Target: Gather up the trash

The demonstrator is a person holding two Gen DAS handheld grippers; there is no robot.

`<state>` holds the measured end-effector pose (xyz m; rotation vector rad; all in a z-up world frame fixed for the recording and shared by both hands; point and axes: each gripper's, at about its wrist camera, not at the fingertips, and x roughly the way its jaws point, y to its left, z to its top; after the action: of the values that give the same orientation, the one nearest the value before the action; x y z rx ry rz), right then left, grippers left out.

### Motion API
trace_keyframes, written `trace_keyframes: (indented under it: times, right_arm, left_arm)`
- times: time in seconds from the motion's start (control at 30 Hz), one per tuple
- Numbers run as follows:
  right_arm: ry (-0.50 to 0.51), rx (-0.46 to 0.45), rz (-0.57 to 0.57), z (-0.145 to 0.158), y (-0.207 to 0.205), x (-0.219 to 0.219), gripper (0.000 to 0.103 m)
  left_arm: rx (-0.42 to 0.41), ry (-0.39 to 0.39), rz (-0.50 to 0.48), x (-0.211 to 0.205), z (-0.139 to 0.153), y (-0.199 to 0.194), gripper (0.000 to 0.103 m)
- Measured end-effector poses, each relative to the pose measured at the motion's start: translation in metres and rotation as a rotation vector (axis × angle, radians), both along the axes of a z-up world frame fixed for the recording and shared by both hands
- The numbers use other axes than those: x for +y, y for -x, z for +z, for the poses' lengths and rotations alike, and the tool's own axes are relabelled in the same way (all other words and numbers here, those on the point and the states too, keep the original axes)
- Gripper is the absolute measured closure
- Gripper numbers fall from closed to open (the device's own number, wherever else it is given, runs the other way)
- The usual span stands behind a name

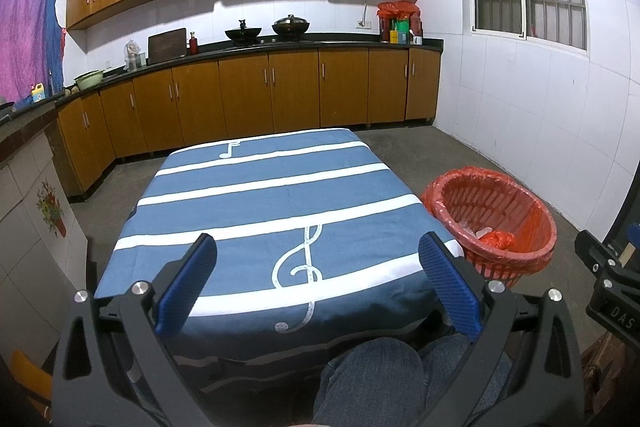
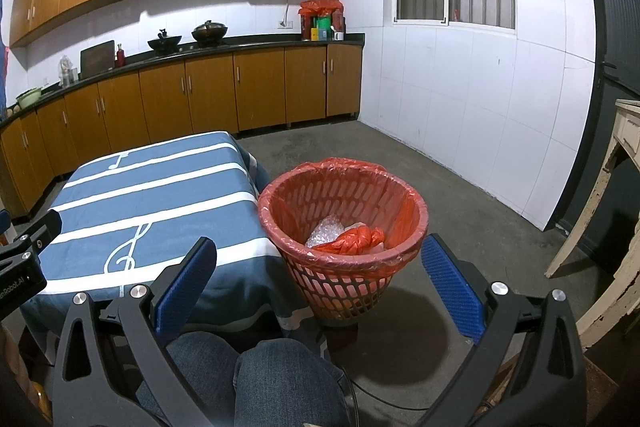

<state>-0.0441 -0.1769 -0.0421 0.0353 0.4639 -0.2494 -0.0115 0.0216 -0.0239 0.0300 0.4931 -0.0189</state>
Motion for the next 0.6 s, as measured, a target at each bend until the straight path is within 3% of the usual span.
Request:
trace_keyframes:
  times: [0.6]
  right_arm:
    - [-0.003,0.002,-0.001,-0.0014,0.0001,0.0003,0.002]
  left_arm:
    - [0.004,-0.001,-0.003,0.0017,-0.0027,-0.0014,0.004]
